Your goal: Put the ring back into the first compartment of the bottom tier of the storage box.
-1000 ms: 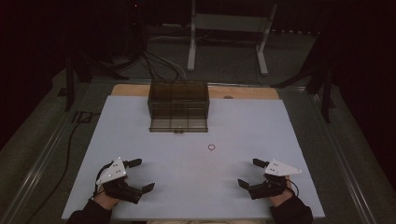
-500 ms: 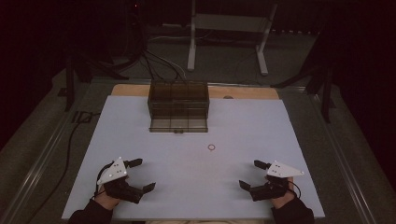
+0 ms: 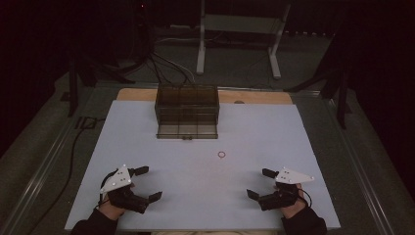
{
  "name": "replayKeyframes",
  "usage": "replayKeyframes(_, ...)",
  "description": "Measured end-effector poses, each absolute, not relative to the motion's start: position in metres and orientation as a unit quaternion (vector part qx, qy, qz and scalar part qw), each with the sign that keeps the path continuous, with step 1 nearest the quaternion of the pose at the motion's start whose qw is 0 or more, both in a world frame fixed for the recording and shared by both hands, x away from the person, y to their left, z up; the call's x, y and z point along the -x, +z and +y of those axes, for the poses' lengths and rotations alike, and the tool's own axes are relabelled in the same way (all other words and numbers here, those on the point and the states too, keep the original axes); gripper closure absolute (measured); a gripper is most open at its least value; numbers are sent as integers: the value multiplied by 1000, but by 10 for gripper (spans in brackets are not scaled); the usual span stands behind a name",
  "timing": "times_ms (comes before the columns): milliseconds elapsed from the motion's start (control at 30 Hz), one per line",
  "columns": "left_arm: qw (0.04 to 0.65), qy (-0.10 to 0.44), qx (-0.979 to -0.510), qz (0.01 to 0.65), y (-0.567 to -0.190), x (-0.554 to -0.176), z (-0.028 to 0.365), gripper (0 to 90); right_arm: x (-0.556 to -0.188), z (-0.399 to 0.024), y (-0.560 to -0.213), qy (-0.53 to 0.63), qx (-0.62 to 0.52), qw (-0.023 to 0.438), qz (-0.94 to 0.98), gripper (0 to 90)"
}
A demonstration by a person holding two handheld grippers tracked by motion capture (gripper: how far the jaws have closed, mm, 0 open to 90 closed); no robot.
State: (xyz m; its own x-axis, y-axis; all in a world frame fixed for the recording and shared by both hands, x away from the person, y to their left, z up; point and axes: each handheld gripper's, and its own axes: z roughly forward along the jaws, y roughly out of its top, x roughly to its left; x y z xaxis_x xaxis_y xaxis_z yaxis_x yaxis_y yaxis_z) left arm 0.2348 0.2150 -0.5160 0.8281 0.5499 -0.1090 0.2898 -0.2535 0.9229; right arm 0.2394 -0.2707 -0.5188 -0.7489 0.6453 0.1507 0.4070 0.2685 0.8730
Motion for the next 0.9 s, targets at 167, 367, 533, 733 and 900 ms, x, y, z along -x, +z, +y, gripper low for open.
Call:
replayKeyframes(167, 550, 116, -783, 267, -516, -235, 214, 7, -238, -267, -513, 512, -326, 122, 785, 0)
replayKeyframes(367, 550, 114, -783, 268, -516, -236, 214, 7, -240, -265, -502, 520, -323, 131, 780, 0)
replayKeyframes(533, 552, 112, -782, 268, -517, -237, 214, 7, -242, -264, -496, 522, -324, 134, 777, 0)
replayKeyframes(733, 552, 110, -782, 268, -517, -237, 214, 7, -244, -266, -489, 530, -327, 142, 769, 0)
replayKeyframes(900, 552, 115, -782, 265, -516, -236, 213, 7, -248, -265, -482, 536, -326, 149, 765, 19)
